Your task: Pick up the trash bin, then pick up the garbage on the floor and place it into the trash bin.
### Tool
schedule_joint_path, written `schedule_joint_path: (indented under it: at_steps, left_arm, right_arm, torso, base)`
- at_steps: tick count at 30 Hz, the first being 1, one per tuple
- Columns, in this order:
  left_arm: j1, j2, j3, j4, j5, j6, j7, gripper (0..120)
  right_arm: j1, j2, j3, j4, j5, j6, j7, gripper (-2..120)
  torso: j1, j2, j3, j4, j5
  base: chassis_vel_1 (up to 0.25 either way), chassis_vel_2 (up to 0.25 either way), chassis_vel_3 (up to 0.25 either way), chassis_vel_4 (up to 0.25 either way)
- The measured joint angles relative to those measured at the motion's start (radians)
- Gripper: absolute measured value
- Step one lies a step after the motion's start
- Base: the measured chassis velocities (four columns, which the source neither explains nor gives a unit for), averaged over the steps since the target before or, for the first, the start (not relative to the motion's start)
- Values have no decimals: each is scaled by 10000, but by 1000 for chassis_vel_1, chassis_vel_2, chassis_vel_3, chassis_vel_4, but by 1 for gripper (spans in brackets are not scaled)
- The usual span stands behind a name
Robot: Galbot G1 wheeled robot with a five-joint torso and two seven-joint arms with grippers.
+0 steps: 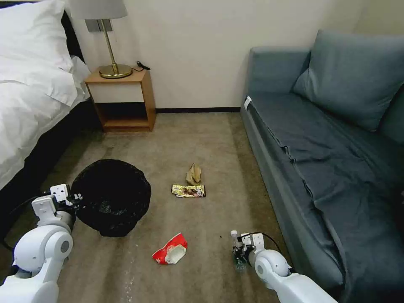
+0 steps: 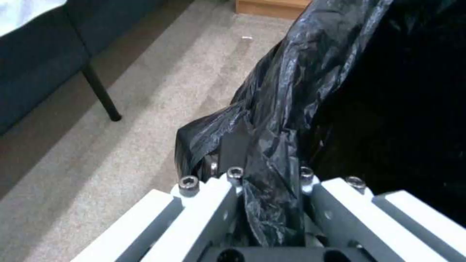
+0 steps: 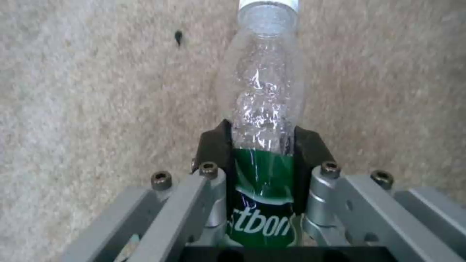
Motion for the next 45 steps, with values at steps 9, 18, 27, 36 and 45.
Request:
schedule_joint_path:
  at_steps: [9, 18, 27, 36, 45]
  left_arm:
    - [-173, -95, 140, 281, 85, -54, 59, 1]
    - [-302, -96, 125, 446, 115, -76, 84, 1]
    - [-413, -175, 133, 461, 113, -81, 87, 1]
    - [-405, -353, 120, 479, 200, -82, 90, 1]
    - [-411, -666, 102, 358, 216, -106, 39, 1]
  right_arm:
    - [529, -5, -360, 815, -205, 1413, 121, 19]
    - [2418, 305, -1887, 2027, -660, 2605, 711, 19]
    - [5235, 1486, -4010, 2327, -103, 3466, 1429, 19]
    - [6533, 2882, -5696, 1734, 466, 3494, 1911, 19]
    - [6908, 4071, -6475, 732, 106, 3503, 1924, 19]
  torso:
    - [0, 0, 0, -1, 1]
    - [0, 0, 1, -1, -2]
    - [0, 0, 1, 2, -4]
    - [-1, 0, 1, 1, -4]
    - [0, 0, 1, 1, -2]
  base:
    - [0, 0, 0, 0]
    - [0, 0, 0, 0]
    - [0, 0, 0, 0]
    - [0, 0, 0, 0]
    - [0, 0, 0, 0]
